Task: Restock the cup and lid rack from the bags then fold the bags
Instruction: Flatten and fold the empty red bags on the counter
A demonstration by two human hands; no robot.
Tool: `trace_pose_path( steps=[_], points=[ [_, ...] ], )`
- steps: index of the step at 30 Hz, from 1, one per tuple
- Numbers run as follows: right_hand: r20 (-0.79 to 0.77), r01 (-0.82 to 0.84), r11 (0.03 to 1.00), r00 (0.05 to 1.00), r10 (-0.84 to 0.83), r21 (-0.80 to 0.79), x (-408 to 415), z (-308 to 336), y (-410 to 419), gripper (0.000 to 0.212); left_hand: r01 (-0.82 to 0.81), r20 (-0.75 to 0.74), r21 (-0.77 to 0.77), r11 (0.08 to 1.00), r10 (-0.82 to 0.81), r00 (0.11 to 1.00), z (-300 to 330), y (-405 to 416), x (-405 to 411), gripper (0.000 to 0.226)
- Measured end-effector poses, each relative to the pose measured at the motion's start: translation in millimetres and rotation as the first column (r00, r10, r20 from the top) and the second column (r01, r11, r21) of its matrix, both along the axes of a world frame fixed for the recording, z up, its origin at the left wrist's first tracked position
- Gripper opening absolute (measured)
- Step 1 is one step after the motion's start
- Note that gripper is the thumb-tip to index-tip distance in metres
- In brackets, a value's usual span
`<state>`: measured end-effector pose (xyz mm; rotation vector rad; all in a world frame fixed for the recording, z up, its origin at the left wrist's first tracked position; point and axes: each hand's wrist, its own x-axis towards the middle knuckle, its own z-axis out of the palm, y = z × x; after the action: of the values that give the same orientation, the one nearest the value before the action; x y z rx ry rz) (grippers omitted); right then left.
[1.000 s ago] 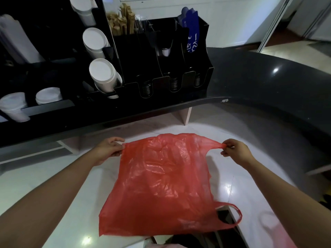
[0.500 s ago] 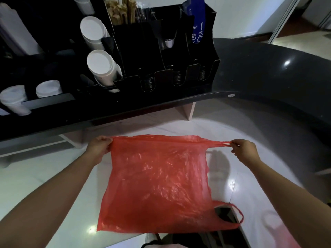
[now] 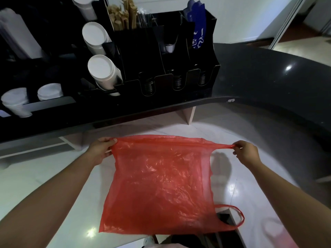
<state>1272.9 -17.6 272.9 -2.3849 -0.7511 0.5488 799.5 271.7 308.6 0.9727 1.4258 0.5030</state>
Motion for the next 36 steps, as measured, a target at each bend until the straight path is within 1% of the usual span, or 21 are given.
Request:
trace_pose_path(
  steps=[4,9,12,15,17,20,22,24,26,29,30,32,33,34,36],
  points=[
    [-0.005,0.0,1.0,1.0,-0.001,-0.004,1,5,0,0.019,0.047,0.064,-0.051,0.998,-0.044,0.997,-2,1,-2,0.017],
    [-0.058,0.021,1.0,0.998,-0.023,-0.021,-2,8,1,0.021,0.075,0.143,-0.057,0.996,-0.066,0.988,-10,4,-10,0.023],
    [-0.049,0.024,0.999,0.998,-0.025,-0.029,-5,10,1,0.023,0.099,0.19,-0.087,0.991,-0.081,0.978,-15,4,-17,0.025],
    [-0.051,0.032,0.999,0.998,-0.034,-0.024,-9,11,2,0.023,0.128,0.189,-0.094,0.987,-0.108,0.976,-19,4,-25,0.022],
    [-0.059,0.044,0.999,0.997,-0.045,-0.017,-12,11,2,0.023,0.109,0.125,-0.061,0.992,-0.101,0.987,-22,4,-27,0.017],
    [-0.069,0.052,0.999,0.996,-0.051,0.008,-18,12,4,0.02,0.04,-0.003,0.025,0.999,-0.04,0.999,-26,5,-28,0.008],
    [-0.082,0.048,0.999,0.996,-0.047,0.016,-22,11,3,0.014,0.004,-0.025,0.053,0.999,-0.003,1.0,-26,7,-30,0.01],
    [-0.076,0.03,0.999,0.997,-0.03,-0.013,-24,11,0,0.012,-0.014,-0.036,0.072,0.997,0.017,0.999,-26,11,-36,0.014],
    [-0.065,0.008,0.999,0.998,-0.011,-0.05,-22,8,-4,0.014,0.005,-0.084,0.085,0.996,0.002,0.996,-28,16,-47,0.019],
    [-0.015,-0.016,0.995,1.0,0.015,-0.094,-21,5,-4,0.015,0.123,-0.272,0.137,0.983,-0.082,0.959,-34,22,-56,0.017],
    [0.008,-0.016,0.995,1.0,0.017,-0.098,-20,3,-2,0.015,0.144,-0.32,0.166,0.975,-0.085,0.944,-35,22,-54,0.017],
    [0.028,-0.008,0.993,1.0,0.011,-0.117,-21,3,4,0.016,0.155,-0.351,0.212,0.965,-0.073,0.933,-35,20,-45,0.019],
    [0.033,-0.021,0.988,0.999,0.026,-0.154,-22,5,8,0.02,0.17,-0.353,0.228,0.959,-0.081,0.932,-33,19,-39,0.018],
    [0.046,-0.054,0.975,0.997,0.066,-0.217,-23,9,11,0.031,0.198,-0.353,0.239,0.95,-0.105,0.93,-31,17,-33,0.015],
    [0.09,-0.13,0.908,0.979,0.18,-0.398,-27,19,17,0.062,0.27,-0.346,0.253,0.929,-0.174,0.922,-25,14,-21,0.011]
  ],
)
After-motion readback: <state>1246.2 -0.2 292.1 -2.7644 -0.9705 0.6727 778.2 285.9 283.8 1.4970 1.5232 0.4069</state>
